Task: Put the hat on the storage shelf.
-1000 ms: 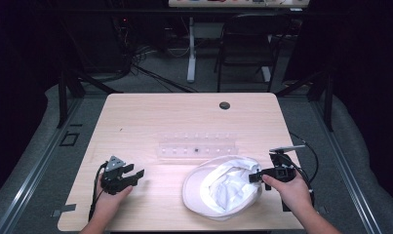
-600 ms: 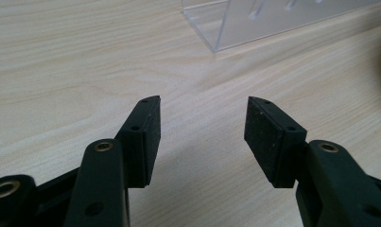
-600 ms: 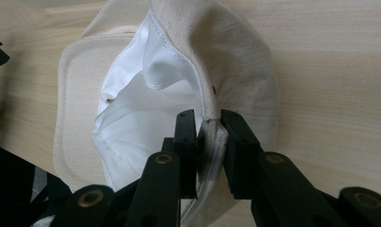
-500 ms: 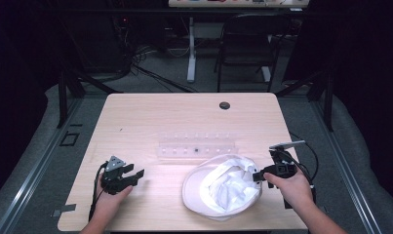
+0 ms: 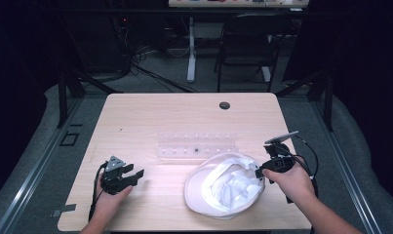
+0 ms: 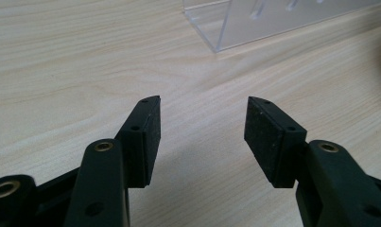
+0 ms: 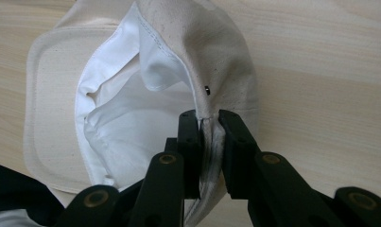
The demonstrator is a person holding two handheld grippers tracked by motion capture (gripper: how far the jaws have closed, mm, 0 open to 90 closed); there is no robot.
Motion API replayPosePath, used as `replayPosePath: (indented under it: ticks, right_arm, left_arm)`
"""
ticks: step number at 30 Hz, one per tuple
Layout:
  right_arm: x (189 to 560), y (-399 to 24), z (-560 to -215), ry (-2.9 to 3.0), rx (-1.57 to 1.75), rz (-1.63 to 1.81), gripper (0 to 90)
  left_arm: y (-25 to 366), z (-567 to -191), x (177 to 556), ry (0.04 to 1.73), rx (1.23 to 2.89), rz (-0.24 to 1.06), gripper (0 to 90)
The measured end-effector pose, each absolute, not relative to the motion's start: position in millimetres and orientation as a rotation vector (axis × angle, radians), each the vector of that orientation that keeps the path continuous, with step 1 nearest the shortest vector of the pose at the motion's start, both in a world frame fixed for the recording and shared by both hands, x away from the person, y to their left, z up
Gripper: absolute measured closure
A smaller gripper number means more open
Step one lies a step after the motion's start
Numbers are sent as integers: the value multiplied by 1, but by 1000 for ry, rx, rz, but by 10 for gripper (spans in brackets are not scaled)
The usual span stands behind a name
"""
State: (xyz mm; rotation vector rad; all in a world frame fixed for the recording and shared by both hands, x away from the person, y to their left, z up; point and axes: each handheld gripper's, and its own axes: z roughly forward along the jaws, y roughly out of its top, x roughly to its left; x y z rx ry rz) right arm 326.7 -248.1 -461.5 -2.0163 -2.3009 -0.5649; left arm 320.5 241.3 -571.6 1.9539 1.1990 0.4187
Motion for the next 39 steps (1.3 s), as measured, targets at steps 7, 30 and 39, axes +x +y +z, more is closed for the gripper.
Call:
replayPosePath:
  ticks: [7, 30, 39]
  right_arm:
    - [330, -243, -458, -2319, -2033, -548, 802]
    - [340, -239, -441, -2297, -2014, -430, 806]
    - [343, -233, -434, -2256, -2025, -406, 806]
  left_arm:
    - [241, -572, 321, 1198, 1955, 417, 470]
    - [241, -572, 321, 1199, 1958, 409, 470]
    - [241, -572, 320, 1198, 1959, 408, 470]
